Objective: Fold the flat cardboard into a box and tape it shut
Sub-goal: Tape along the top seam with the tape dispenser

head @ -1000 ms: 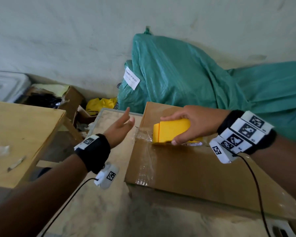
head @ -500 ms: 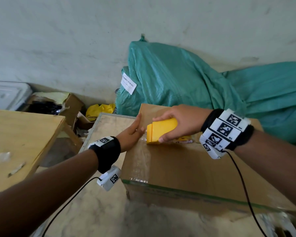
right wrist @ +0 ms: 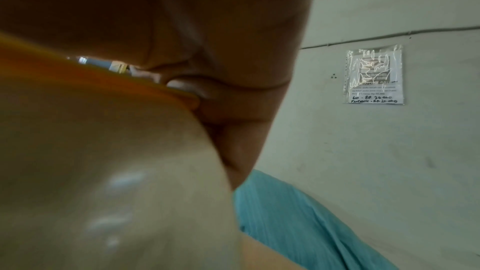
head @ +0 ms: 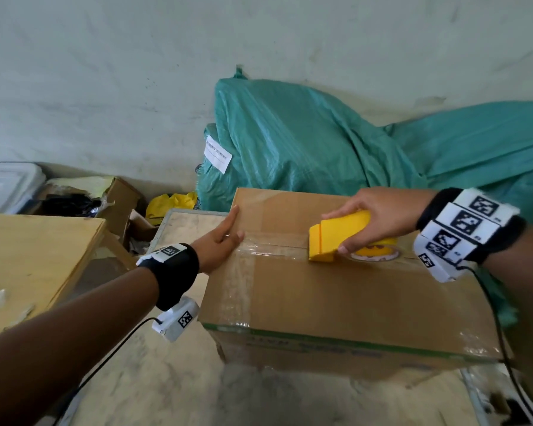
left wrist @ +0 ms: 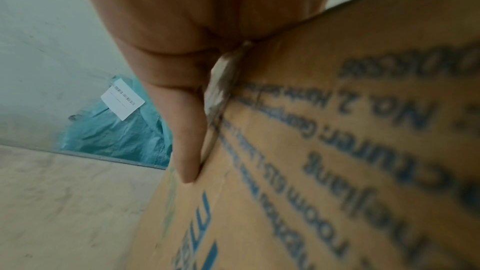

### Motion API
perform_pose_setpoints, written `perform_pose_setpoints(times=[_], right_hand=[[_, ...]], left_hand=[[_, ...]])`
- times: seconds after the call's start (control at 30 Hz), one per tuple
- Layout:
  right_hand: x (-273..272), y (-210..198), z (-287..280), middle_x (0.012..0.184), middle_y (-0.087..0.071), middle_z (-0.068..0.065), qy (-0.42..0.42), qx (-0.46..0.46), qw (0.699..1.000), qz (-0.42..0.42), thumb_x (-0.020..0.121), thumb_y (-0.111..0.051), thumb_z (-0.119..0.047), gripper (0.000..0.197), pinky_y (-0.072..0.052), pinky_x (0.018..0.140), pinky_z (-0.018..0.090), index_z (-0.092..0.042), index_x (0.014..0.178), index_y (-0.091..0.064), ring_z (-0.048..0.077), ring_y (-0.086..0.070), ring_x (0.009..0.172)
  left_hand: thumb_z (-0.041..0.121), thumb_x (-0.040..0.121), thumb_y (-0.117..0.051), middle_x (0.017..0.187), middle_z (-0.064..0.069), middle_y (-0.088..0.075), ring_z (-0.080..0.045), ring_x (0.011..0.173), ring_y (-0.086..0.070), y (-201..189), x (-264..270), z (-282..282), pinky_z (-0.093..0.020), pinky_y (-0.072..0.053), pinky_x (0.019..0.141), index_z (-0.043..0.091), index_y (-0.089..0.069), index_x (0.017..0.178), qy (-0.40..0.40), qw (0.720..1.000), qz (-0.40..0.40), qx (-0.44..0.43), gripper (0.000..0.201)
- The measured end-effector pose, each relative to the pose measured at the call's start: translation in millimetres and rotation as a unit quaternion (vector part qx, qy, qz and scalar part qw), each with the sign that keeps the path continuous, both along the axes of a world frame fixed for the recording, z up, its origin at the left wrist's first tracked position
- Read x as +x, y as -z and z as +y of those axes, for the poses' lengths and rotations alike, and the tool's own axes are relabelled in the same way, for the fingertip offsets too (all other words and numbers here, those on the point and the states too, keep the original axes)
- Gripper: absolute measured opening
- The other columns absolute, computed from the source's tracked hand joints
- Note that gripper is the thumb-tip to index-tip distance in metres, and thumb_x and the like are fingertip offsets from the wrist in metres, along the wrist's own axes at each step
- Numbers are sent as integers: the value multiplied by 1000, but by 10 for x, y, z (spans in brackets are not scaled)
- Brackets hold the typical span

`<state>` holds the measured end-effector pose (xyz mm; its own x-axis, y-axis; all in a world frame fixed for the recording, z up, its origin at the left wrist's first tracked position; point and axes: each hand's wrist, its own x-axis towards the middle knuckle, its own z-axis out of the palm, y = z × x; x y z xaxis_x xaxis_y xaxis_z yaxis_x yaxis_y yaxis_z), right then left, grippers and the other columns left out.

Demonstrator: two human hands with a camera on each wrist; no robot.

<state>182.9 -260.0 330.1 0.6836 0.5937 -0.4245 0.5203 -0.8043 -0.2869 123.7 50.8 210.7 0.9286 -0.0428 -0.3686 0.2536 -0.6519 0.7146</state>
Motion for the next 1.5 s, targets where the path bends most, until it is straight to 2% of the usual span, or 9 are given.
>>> perform_pose_setpoints(times=[0.13, 0.27, 0.37, 0.5, 0.7, 0.93, 1.2, 1.3, 1.5], right_hand=[[-14, 48, -3, 134, -58, -16, -18, -2, 999, -33, 74, -73, -65, 77, -33, 67, 9, -41, 143, -49, -11, -51, 86], [-16, 77, -31, 144, -54, -11, -29, 0, 999, -36, 74, -73, -64, 80, -38, 89, 24, -36, 145, -48, 10, -54, 116], [-16, 84, -31, 145, -54, -10, -45, 1, 998, -46, 74, -73, -66, 81, -40, 96, 26, -35, 144, -49, 14, -52, 127], [-21, 110, -71, 141, -58, -7, -55, 7, 997, -60, 74, -70, -68, 80, -43, 96, 28, -35, 144, -49, 16, -54, 124], [0, 159, -175, 141, -58, -7, -87, 19, 993, -78, 72, -70, -69, 84, -45, 103, 34, -36, 146, -46, 18, -54, 125], [186, -12, -879, 141, -54, -12, -73, -20, 996, -36, 73, -72, -69, 82, -38, 88, 23, -36, 144, -48, 10, -52, 112], [253, 125, -1095, 145, -52, -9, -59, -27, 998, -21, 73, -71, -69, 82, -43, 101, 30, -34, 144, -49, 16, -51, 126], [275, 128, -1093, 140, -56, -9, -59, -18, 998, -17, 71, -71, -71, 82, -45, 101, 33, -34, 142, -52, 16, -54, 122], [186, 120, -1100, 126, -66, -9, -79, -13, 997, -13, 70, -69, -73, 77, -51, 97, 37, -36, 137, -57, 15, -60, 110]], left_hand=[[61, 95, -31, 161, -11, -17, -34, 143, -30, -115, 49, -10, -36, -25, 115, 47, 5, 149, 30, 985, 26, 169, 67], [66, 92, -20, 160, -12, 21, -38, 147, 16, -316, 119, -268, -61, -2, 116, 38, 4, 152, 93, 904, -20, 417, 71], [67, 91, -23, 160, -12, 22, -36, 146, 20, -328, 195, -668, -60, -3, 117, 35, 2, 153, 126, 904, -61, 403, 74], [63, 93, -27, 159, -20, 20, -39, 146, 18, -98, 253, -1029, -60, 2, 116, 33, 6, 153, 110, 916, -6, 385, 74], [72, 87, -25, 159, -9, 27, -31, 147, 22, 62, 271, -1012, -61, 2, 115, 44, 15, 148, 85, 910, 23, 405, 78], [74, 87, -23, 155, -7, 36, -28, 144, 29, -31, 255, -998, -57, 9, 115, 46, 21, 145, 111, 913, 55, 389, 78], [74, 86, -26, 156, -10, 33, -31, 145, 27, -122, 308, -1094, -57, 7, 115, 42, 21, 147, 88, 916, 92, 381, 83], [66, 91, -27, 158, -18, 23, -39, 146, 19, -196, 359, -1382, -57, 4, 115, 36, 15, 151, 40, 933, 66, 352, 79], [73, 86, -23, 158, -11, 29, -34, 146, 23, -35, 457, -2023, -64, 5, 112, 45, 14, 149, 110, 923, 10, 368, 78]])
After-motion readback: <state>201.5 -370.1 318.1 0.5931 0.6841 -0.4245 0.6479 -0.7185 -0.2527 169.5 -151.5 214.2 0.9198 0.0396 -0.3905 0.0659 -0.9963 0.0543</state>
